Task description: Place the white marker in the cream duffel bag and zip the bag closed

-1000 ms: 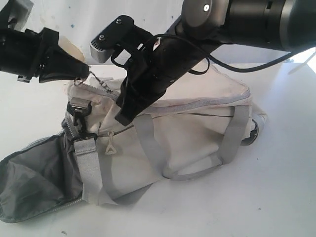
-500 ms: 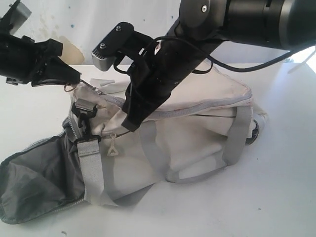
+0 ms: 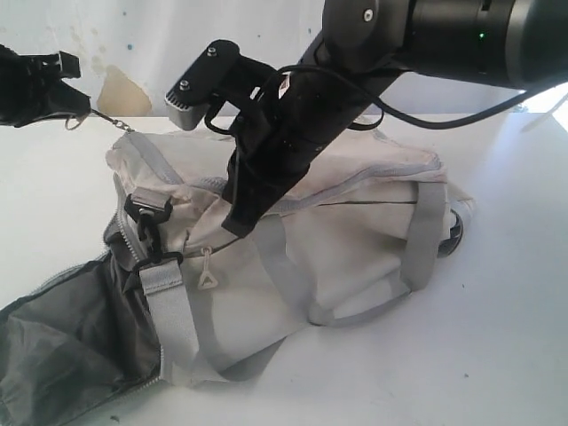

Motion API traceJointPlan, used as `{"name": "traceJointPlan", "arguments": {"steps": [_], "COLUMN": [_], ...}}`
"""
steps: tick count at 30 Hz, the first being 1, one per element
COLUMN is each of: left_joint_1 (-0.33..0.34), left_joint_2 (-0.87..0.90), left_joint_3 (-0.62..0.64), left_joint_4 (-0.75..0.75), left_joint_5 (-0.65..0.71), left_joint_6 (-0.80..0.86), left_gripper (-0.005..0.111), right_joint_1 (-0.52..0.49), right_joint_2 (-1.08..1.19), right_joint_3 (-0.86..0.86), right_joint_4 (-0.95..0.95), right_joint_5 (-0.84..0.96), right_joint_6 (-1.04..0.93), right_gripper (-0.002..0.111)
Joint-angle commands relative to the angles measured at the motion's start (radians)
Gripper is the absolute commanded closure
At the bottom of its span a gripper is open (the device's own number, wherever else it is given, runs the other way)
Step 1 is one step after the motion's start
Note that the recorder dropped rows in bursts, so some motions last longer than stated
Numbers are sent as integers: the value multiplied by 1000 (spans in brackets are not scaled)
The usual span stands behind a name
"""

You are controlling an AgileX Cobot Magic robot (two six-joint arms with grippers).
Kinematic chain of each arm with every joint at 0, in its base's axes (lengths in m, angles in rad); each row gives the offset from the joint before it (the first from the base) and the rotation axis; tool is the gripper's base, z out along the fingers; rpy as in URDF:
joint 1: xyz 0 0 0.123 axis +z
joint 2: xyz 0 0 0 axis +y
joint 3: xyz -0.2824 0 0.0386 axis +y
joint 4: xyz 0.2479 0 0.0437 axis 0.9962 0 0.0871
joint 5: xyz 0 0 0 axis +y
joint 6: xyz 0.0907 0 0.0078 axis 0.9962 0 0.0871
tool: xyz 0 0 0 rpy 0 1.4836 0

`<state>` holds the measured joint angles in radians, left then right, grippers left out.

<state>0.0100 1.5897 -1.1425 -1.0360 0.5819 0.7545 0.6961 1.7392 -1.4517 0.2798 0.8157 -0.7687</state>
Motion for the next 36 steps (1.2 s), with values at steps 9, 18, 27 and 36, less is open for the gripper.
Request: {"name": "traceJointPlan", "arguments": {"steps": [9, 18, 27, 36], "left_joint_1": [18, 18, 18, 18], "left_joint_2": [109, 114, 112, 53], "left_joint_3": [-82, -117, -117, -117], "left_joint_4": [-61, -34, -32, 121], "left_joint_5": [-125, -87, -74, -86], "left_joint_6": [57, 117, 117, -29], "left_gripper": [107, 87, 41, 44], "right_joint_1": [-5, -5, -9, -9], "right_joint_2": [65, 83, 76, 24], "right_joint_3": [10, 10, 10, 10], "right_joint_4": [-38, -5, -4, -97], "right_joint_5": [-171, -159, -181, -170], "right_joint_6": [77, 148, 292, 570], "right_gripper": [108, 95, 50, 53]}}
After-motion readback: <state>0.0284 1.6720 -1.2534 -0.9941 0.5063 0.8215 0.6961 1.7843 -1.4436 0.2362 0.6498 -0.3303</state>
